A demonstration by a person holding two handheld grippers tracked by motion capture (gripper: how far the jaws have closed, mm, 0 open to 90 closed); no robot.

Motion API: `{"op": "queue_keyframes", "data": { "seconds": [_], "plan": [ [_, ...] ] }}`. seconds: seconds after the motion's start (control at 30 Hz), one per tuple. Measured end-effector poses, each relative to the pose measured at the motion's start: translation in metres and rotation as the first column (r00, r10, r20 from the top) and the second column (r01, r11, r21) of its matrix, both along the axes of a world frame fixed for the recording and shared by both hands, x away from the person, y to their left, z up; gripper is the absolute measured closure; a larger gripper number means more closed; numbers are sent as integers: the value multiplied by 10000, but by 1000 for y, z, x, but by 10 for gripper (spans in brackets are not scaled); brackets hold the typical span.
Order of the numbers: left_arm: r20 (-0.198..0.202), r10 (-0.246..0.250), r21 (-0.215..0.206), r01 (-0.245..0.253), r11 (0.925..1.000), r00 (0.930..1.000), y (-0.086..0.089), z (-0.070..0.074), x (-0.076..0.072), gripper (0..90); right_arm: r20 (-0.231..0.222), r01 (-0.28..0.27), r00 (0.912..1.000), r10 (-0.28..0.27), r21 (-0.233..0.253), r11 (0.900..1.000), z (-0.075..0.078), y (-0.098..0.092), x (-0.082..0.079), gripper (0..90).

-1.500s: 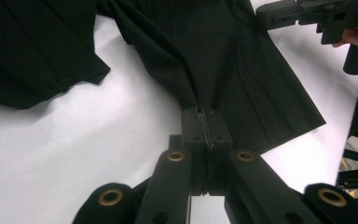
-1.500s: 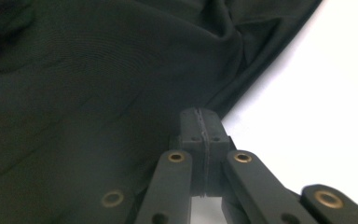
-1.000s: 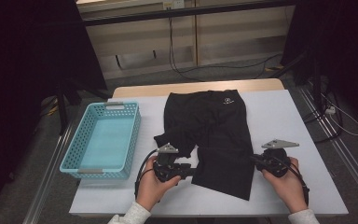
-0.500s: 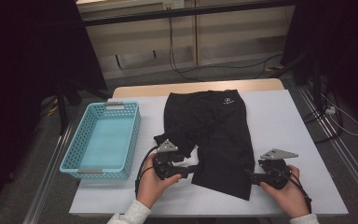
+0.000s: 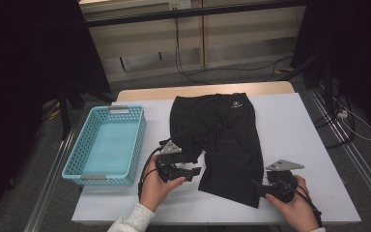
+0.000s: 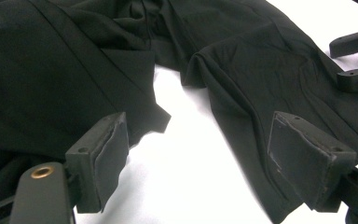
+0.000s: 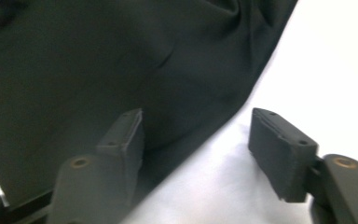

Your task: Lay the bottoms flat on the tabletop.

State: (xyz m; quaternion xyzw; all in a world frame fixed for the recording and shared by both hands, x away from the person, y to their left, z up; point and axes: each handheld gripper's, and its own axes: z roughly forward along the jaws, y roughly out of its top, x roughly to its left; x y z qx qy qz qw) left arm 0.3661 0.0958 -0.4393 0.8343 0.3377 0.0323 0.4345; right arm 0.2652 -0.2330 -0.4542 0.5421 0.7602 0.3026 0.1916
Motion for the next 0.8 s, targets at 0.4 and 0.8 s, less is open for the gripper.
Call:
{"op": "queue_keyframes", "data": {
  "seconds": [0.4, 0.8],
  "plan": [
    [1, -98, 101, 98, 9999, 10000, -1, 0, -1, 204, -373, 247, 9990, -242, 138, 9996, 4, 4, -3, 607],
    [23, -142, 44, 142, 9999, 9999, 0, 2, -1, 204, -875, -230, 9956, 335, 1184, 9927, 5, -3, -3, 888]
  ]
}}
